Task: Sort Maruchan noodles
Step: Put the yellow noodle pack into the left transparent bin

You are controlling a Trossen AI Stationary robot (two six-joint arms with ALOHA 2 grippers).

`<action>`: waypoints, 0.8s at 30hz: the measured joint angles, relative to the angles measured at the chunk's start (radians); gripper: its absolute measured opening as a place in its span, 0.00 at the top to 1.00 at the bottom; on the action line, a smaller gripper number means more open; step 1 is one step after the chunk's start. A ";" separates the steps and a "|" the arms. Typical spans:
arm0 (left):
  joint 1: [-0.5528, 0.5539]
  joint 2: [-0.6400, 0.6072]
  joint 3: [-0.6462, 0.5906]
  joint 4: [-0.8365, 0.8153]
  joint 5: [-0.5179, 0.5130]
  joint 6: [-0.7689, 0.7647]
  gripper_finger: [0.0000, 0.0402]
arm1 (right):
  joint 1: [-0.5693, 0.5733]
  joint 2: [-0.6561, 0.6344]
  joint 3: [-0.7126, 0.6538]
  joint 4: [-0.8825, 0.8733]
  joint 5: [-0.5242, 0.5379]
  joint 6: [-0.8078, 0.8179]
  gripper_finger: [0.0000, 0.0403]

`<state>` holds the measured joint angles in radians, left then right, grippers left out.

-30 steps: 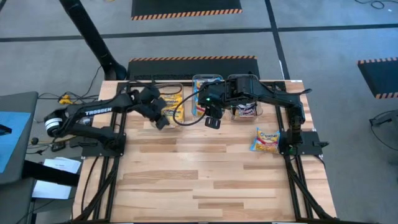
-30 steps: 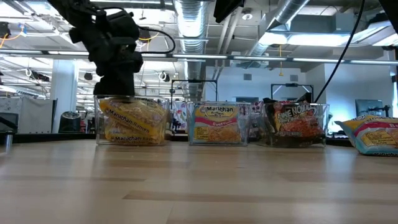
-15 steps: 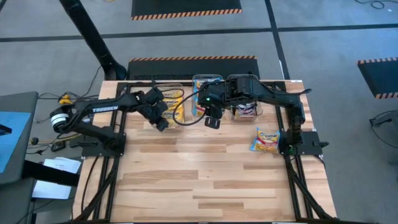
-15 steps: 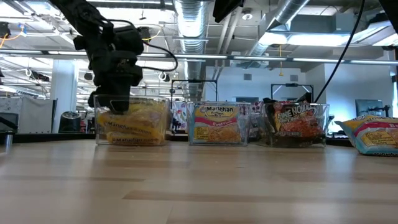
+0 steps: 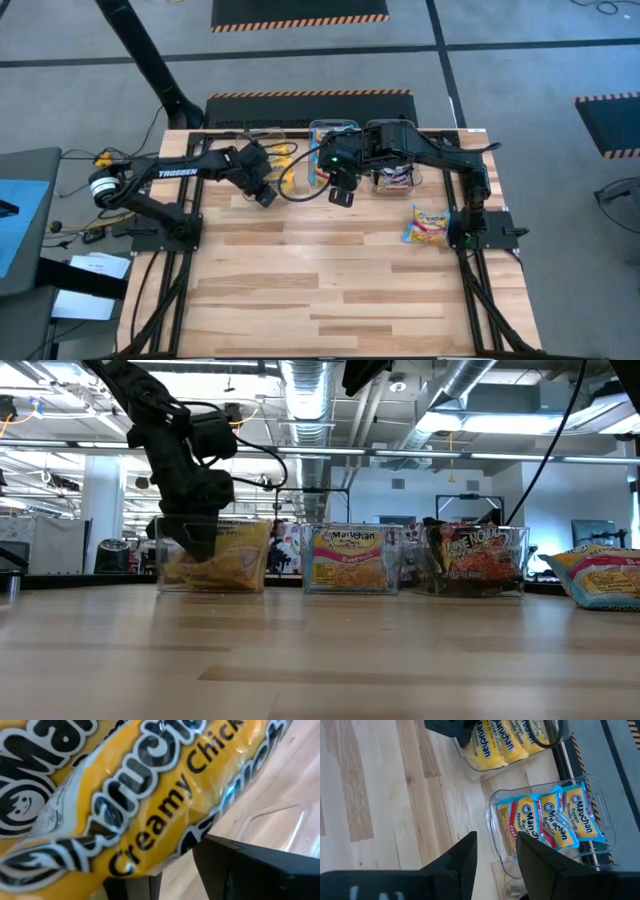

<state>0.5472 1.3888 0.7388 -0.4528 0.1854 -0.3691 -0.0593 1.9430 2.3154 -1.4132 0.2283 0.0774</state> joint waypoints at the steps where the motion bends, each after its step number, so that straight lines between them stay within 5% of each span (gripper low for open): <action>1: 0.006 0.000 0.000 0.006 0.000 0.000 0.77 | 0.000 0.000 0.000 0.000 0.000 0.000 0.60; 24: -0.014 -0.089 0.176 -0.190 0.050 0.072 0.82 | 0.000 0.000 0.000 0.000 0.000 0.001 0.60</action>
<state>0.5336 1.2993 0.9146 -0.6430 0.2352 -0.2971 -0.0593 1.9430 2.3154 -1.4130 0.2287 0.0788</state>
